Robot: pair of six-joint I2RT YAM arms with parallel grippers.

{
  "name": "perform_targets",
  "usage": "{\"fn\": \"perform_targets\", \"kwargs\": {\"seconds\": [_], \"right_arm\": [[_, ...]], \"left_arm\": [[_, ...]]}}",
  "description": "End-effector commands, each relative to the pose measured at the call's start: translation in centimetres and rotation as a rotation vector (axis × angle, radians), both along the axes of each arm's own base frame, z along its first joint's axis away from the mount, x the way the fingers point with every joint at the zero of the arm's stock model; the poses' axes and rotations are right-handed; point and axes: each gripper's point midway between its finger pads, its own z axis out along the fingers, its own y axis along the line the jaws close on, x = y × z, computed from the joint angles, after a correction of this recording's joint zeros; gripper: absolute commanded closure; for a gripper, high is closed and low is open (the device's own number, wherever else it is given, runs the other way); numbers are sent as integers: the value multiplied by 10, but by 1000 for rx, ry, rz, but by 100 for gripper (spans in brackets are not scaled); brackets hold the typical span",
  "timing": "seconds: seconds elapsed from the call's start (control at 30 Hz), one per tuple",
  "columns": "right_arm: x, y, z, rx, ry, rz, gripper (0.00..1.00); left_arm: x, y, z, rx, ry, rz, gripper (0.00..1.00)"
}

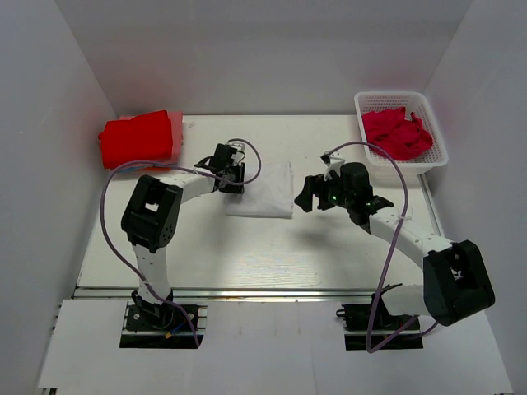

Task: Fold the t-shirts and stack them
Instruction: Put the neatly folded tshirt into the corner of the board with the left arm

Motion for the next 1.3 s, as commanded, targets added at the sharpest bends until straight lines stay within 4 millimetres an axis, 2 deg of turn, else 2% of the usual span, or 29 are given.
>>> {"fn": "perform_targets", "kwargs": {"seconds": [0.0, 0.07, 0.17, 0.27, 0.3, 0.37, 0.43, 0.47, 0.53, 0.6, 0.63, 0.67, 0.7, 0.73, 0.77, 0.8, 0.87, 0.9, 0.93, 0.97, 1.0, 1.03, 1.07, 1.1, 1.27], "right_arm": [[7, -9, 10, -25, -67, -35, 10], [6, -10, 15, -23, -83, -37, 10], [7, -14, 16, -34, -98, -56, 10], [8, -20, 17, -45, -114, -83, 10], [7, -20, 18, -48, -118, -83, 10], [8, -24, 19, -53, -129, -99, 10], [9, -26, 19, -61, -136, -111, 10], [8, -26, 19, -62, -137, -109, 10], [9, -27, 20, -61, -139, -116, 10], [9, -27, 21, -58, -143, -117, 10], [10, -28, 21, -62, -145, -123, 10], [10, -29, 21, -66, -145, -126, 10], [10, -29, 20, -66, -143, -125, 10], [10, -29, 21, -61, -147, -128, 10], [10, -28, 21, -60, -145, -124, 10], [10, -29, 21, -63, -147, -124, 10], [11, -28, 23, -62, -150, -125, 10], [11, -29, 23, -64, -151, -126, 10], [12, -29, 23, -63, -152, -129, 10], [12, -29, 24, -64, -154, -129, 10], [12, -29, 24, -63, -154, -129, 10], [13, -29, 25, -63, -155, -132, 10], [13, -28, 26, -61, -154, -129, 10], [14, -28, 29, -60, -157, -130, 10], [16, -26, 28, -63, -134, -126, 10]], "left_arm": [[-39, 24, -48, 150, 168, 68, 60], [-34, 22, -47, 146, 162, 68, 70], [-18, 15, -35, 138, 124, 54, 100], [6, 14, -8, 157, 31, 48, 100], [20, 18, 16, 179, -40, 72, 100], [32, 25, 44, 205, -119, 94, 100], [44, 27, 88, 212, -222, 92, 100], [51, 36, 106, 230, -266, 115, 100], [54, 42, 126, 249, -310, 93, 100], [61, 50, 154, 272, -375, 86, 100], [62, 57, 156, 335, -388, 58, 100], [65, 56, 176, 334, -424, 53, 100], [68, 62, 187, 344, -447, 53, 100], [69, 62, 191, 367, -460, 18, 100], [70, 61, 204, 369, -490, 1, 100], [71, 66, 209, 378, -499, -8, 100], [73, 71, 233, 393, -550, -29, 100], [76, 78, 235, 405, -558, -23, 100], [78, 81, 254, 398, -596, -17, 100], [79, 81, 260, 405, -611, -23, 100], [83, 95, 266, 420, -612, -2, 100], [85, 100, 284, 422, -640, 10, 100], [88, 106, 286, 439, -637, 19, 100], [90, 115, 299, 452, -655, 31, 100], [106, 144, 313, 486, -669, 70, 100]]}}
